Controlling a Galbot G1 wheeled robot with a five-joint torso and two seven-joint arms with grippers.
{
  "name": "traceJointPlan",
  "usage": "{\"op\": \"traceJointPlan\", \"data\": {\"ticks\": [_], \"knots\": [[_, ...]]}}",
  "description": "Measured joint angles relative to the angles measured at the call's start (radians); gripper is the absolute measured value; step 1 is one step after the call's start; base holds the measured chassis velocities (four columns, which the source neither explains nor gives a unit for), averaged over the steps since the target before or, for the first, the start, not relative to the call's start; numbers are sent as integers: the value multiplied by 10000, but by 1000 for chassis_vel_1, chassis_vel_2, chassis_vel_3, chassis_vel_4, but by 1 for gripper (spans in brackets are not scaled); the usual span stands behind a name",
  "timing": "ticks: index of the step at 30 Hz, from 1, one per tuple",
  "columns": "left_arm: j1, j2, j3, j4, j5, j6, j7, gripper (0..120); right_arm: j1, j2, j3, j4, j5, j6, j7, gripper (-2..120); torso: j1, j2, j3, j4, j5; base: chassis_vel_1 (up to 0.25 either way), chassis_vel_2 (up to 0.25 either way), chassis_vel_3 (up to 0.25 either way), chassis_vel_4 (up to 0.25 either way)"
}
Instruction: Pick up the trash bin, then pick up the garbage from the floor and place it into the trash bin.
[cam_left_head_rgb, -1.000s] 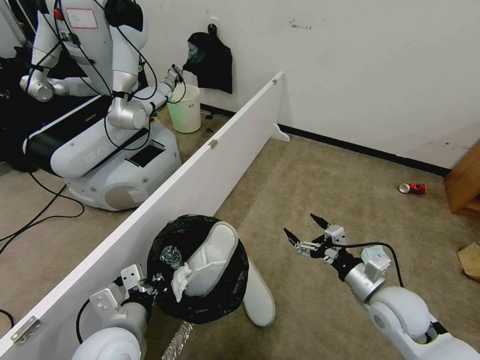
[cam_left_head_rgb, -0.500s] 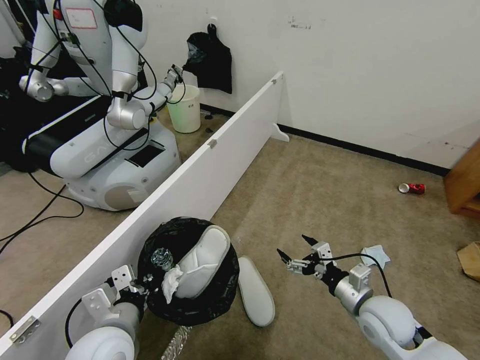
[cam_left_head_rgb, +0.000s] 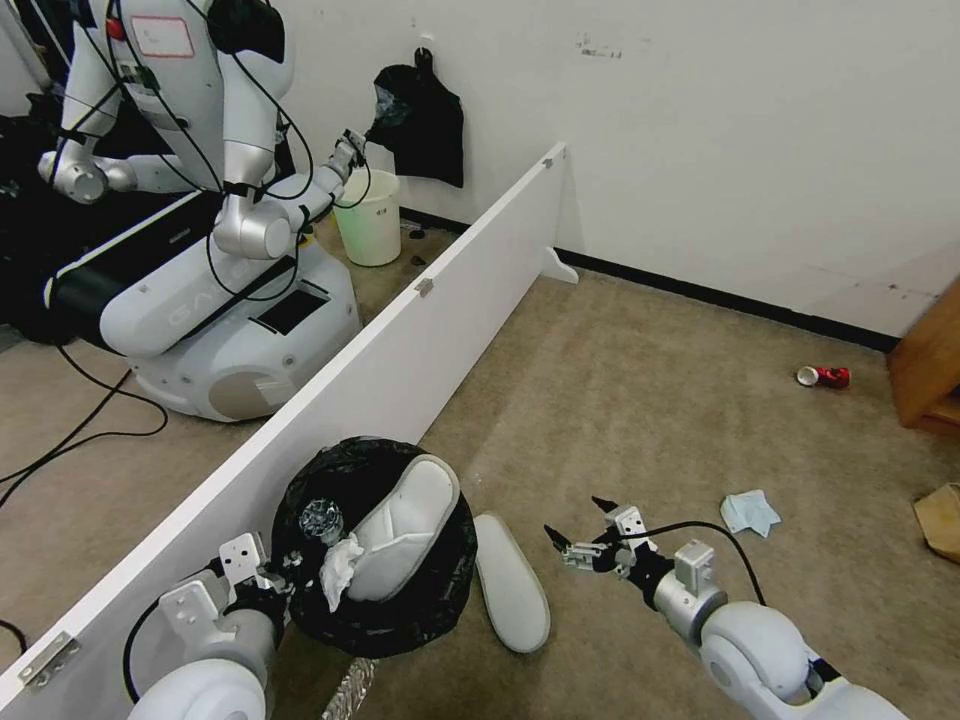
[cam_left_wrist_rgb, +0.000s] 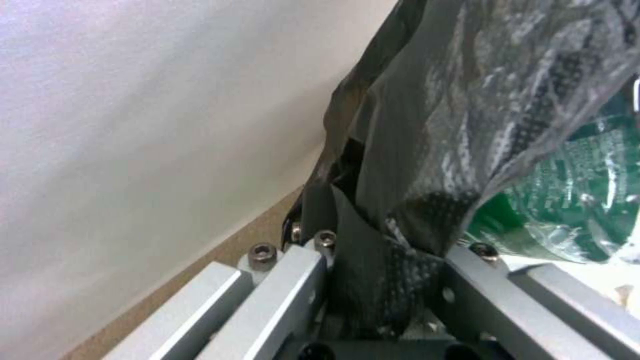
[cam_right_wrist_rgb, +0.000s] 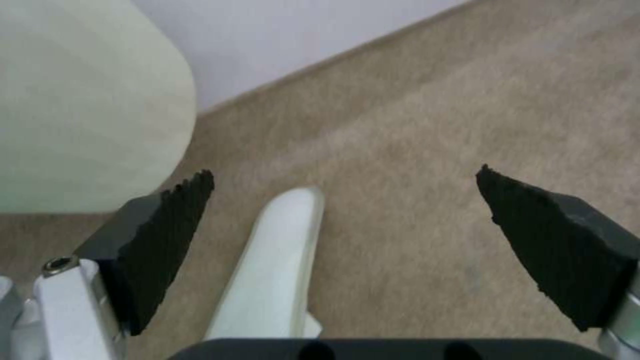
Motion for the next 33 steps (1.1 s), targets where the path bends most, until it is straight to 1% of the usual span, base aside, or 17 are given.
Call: {"op": "traceJointPlan", "data": {"ticks": [12,15,16,18,19,21,22,24,25,27,33], "knots": [[81,-2,27,-30,192,15,58,0,733,-40,-884,-282,580,-732,396,100,0,0,0,1,1,0,0,0,0],[52,11,47,-30,196,19,65,0,1371,-40,-1506,-327,1476,-1421,1149,100,0,0,0,3,2,0,0,0,0],[52,11,47,-30,196,19,65,0,1371,-40,-1506,-327,1476,-1421,1149,100,0,0,0,3,2,0,0,0,0],[7,24,46,-13,193,20,73,0,1853,-22,-1927,-386,2299,-1963,1763,100,0,0,1,4,1,0,0,0,0],[7,24,46,-13,193,20,73,0,1853,-22,-1927,-386,2299,-1963,1763,100,0,0,1,4,1,0,0,0,0],[-9,33,39,0,183,21,90,0,2223,62,-2267,-517,2930,-2286,2287,100,0,0,0,2,0,0,0,0,0],[-9,33,39,0,183,21,90,0,2223,62,-2267,-517,2930,-2286,2287,100,0,0,0,2,0,0,0,0,0],[-4,33,37,14,180,20,115,0,2451,200,-2508,-691,3436,-2509,2686,100,0,0,1,2,1,0,0,0,0],[-4,33,37,14,180,20,115,0,2451,200,-2508,-691,3436,-2509,2686,100,0,0,1,2,1,0,0,0,0],[-4,29,46,23,176,20,129,0,2593,401,-2685,-916,3854,-2631,2967,100,0,0,1,1,1,0,0,0,0],[-27,74,77,62,153,10,142,0,2707,782,-2925,-1427,3993,-2696,3108,100,0,0,1,1,1,0,0,0,0]]}}
